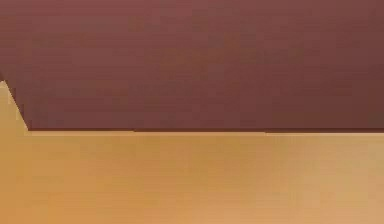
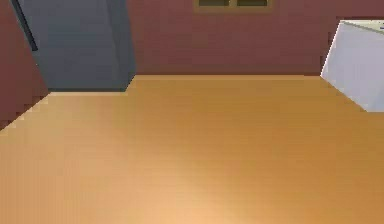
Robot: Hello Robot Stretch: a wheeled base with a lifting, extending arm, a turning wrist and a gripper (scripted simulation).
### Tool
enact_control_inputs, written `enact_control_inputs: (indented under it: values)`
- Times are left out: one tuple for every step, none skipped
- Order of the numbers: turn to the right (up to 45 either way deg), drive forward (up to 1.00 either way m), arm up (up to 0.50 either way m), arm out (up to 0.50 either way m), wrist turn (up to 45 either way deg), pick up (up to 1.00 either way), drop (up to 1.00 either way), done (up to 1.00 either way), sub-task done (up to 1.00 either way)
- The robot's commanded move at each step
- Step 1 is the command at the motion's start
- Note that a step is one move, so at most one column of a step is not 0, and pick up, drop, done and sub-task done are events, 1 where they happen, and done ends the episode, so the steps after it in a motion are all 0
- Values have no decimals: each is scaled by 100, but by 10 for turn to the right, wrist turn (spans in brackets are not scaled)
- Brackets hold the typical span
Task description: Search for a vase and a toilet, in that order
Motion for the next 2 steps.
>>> enact_control_inputs:
  values:
    - [450, 0, 0, 0, 0, 0, 0, 0, 0]
    - [0, 5, 0, 0, 0, 0, 0, 0, 0]
